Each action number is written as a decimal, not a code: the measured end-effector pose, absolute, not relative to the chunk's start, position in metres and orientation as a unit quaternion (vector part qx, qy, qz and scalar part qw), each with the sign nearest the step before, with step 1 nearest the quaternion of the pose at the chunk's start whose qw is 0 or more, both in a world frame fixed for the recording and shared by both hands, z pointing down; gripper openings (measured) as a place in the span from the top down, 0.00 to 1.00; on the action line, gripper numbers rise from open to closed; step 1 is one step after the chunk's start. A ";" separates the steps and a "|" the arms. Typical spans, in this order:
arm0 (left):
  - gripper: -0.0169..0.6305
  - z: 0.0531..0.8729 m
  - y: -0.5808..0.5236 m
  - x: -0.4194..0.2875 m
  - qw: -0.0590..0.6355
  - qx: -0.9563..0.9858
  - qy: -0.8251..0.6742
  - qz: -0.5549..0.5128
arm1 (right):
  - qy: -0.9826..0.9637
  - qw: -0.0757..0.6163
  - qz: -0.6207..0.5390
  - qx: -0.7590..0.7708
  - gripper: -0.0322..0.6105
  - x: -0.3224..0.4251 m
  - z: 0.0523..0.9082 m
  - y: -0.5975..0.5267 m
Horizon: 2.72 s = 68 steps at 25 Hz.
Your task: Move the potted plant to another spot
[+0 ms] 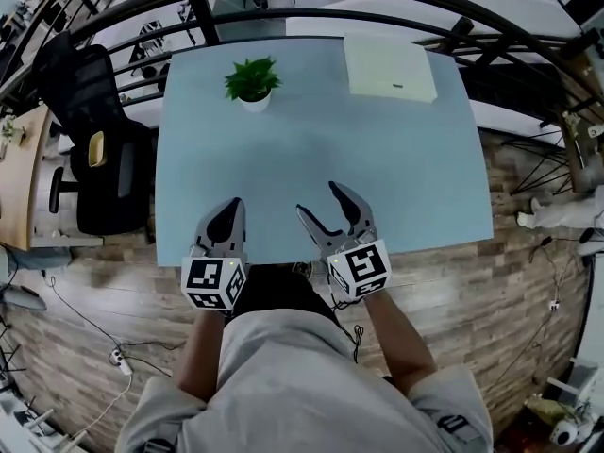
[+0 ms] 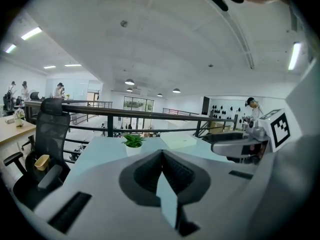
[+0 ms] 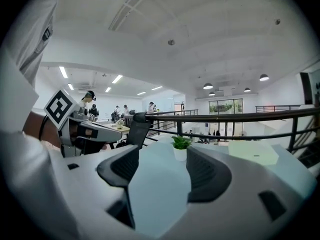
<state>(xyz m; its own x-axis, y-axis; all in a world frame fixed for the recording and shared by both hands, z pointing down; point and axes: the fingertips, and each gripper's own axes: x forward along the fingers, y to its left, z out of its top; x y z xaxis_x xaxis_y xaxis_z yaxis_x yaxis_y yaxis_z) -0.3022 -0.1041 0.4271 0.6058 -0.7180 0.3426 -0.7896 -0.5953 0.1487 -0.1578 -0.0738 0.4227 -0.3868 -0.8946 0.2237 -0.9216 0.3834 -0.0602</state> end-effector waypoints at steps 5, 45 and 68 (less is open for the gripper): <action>0.95 0.453 -0.125 -0.312 0.164 0.876 -0.432 0.135 | -0.830 0.097 0.102 0.540 0.47 -0.167 0.448 -0.095; 0.95 0.578 -0.296 -0.335 0.247 0.868 -0.394 0.176 | -0.804 0.164 0.163 0.548 0.38 -0.196 0.550 -0.299; 0.95 0.618 -0.343 -0.336 0.267 0.861 -0.389 0.189 | -0.803 0.166 0.151 0.552 0.18 -0.207 0.601 -0.412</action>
